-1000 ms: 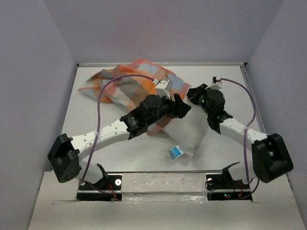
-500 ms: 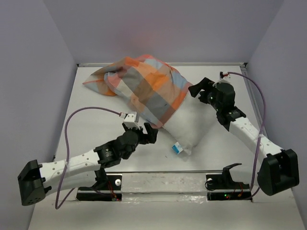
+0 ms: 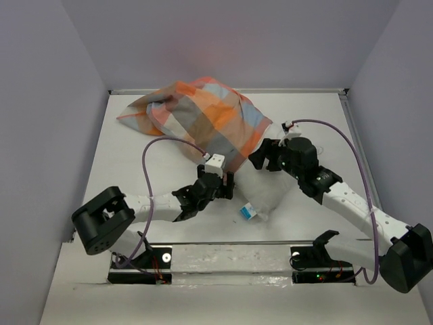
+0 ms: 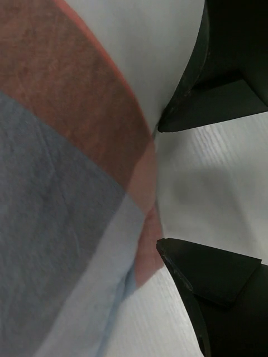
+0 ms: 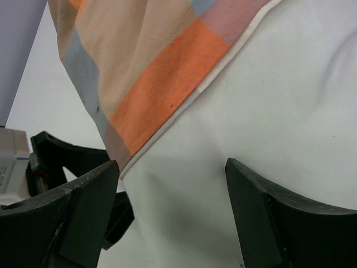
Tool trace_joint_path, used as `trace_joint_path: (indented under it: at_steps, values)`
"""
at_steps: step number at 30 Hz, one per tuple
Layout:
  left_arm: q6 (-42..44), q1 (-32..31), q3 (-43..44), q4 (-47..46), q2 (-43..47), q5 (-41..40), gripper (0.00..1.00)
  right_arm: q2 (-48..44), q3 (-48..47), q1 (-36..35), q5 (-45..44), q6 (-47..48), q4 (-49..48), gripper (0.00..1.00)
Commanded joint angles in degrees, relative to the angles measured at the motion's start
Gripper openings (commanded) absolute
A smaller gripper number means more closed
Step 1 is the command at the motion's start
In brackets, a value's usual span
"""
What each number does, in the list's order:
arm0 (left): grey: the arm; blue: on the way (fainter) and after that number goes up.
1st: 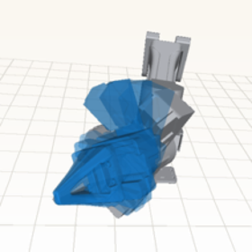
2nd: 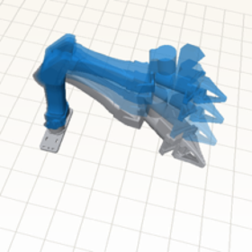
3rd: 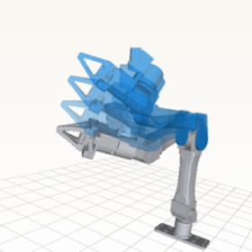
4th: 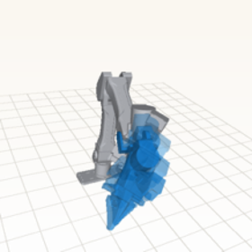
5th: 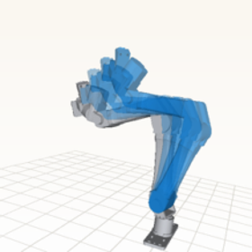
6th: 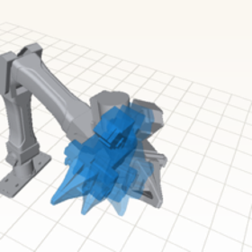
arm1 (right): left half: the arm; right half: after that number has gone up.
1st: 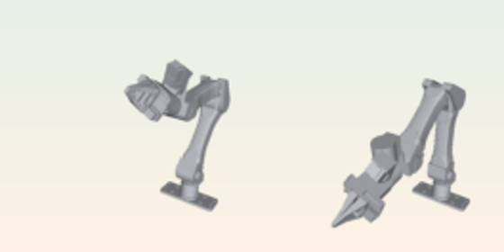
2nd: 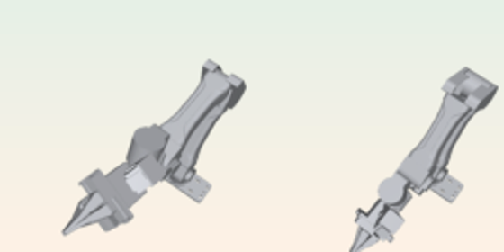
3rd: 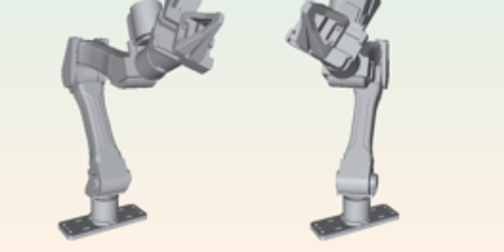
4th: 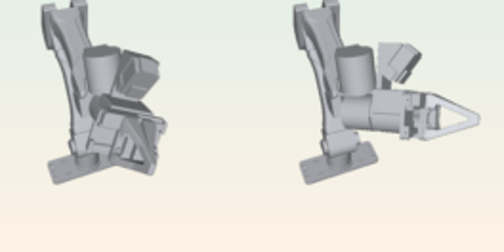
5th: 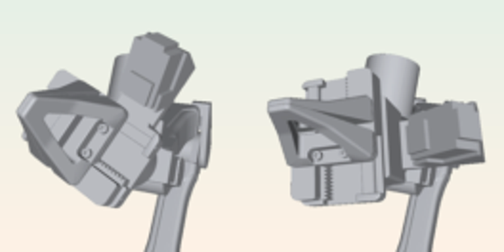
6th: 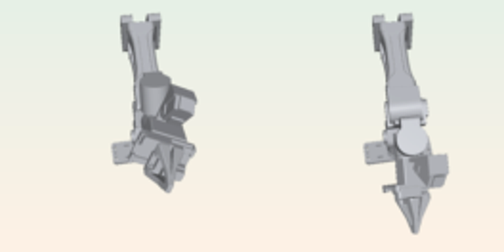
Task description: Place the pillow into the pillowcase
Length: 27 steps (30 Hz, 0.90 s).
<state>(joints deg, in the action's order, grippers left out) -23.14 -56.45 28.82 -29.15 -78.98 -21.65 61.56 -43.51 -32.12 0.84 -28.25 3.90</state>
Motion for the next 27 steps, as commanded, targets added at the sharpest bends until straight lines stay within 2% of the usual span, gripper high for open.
trace_joint_path:
  at_steps: [1, 3, 5, 6, 8, 9, 12, 14, 16, 20, 21, 24, 27]
  values:
    - [6.3, 0.8, 6.8, -6.6, -6.4, -1.8, 0.85, -2.0, 0.5, -2.4, -2.3, 2.2, 1.2, 0.82]
    - [6.4, 1.0, 8.4, -4.5, -9.2, -8.3, 0.75, -2.5, 0.4, -3.1, -3.2, 2.8, 2.3, 0.83]
    - [6.9, 1.2, 9.1, -4.4, -10.3, -10.8, 0.69, -3.3, 0.3, -3.7, -4.2, 3.8, 4.1, 0.83]
    - [7.1, 1.4, 9.3, -4.3, -10.8, -11.9, 0.63, -3.5, 0.0, -3.7, -5.3, 4.3, 4.7, 0.83]
    - [8.3, 1.5, 10.1, -4.0, -12.2, -12.6, 0.56, -4.1, -0.4, -4.3, -6.4, 5.2, 7.0, 0.84]
    - [8.4, 1.4, 10.4, -3.6, -12.5, -12.7, 0.45, -4.6, -0.5, -4.9, -7.0, 5.6, 7.6, 0.84]
    - [7.5, 1.3, 9.9, -2.3, -12.1, -12.2, 0.26, -5.1, -1.5, -5.6, -8.0, 7.2, 10.1, 0.86]
    - [7.2, 1.2, 8.5, -2.1, -11.2, -12.7, 0.23, -4.7, -1.9, -7.2, -8.3, 7.9, 12.0, 0.87]
    - [7.2, 1.3, 8.1, -0.7, -10.0, -13.3, 0.24, -3.5, -2.6, -8.7, -10.0, 8.8, 13.2, 0.88]
    - [7.3, 1.4, 7.0, 0.8, -8.1, -14.6, 0.49, -0.8, -4.4, -13.6, -16.4, 9.5, 16.3, 0.90]
    - [7.6, 1.6, 7.0, 0.8, -8.3, -14.8, 0.61, -0.3, -4.8, -15.2, -17.4, 9.4, 16.6, 0.90]
    - [8.4, 2.1, 7.5, 1.1, -9.3, -14.0, 0.64, 0.9, -6.3, -17.2, -20.3, 9.4, 17.3, 0.91]
    - [8.9, 2.2, 7.5, 1.5, -10.3, -13.2, 0.60, 0.7, -6.9, -18.5, -21.1, 9.0, 17.5, 0.91]
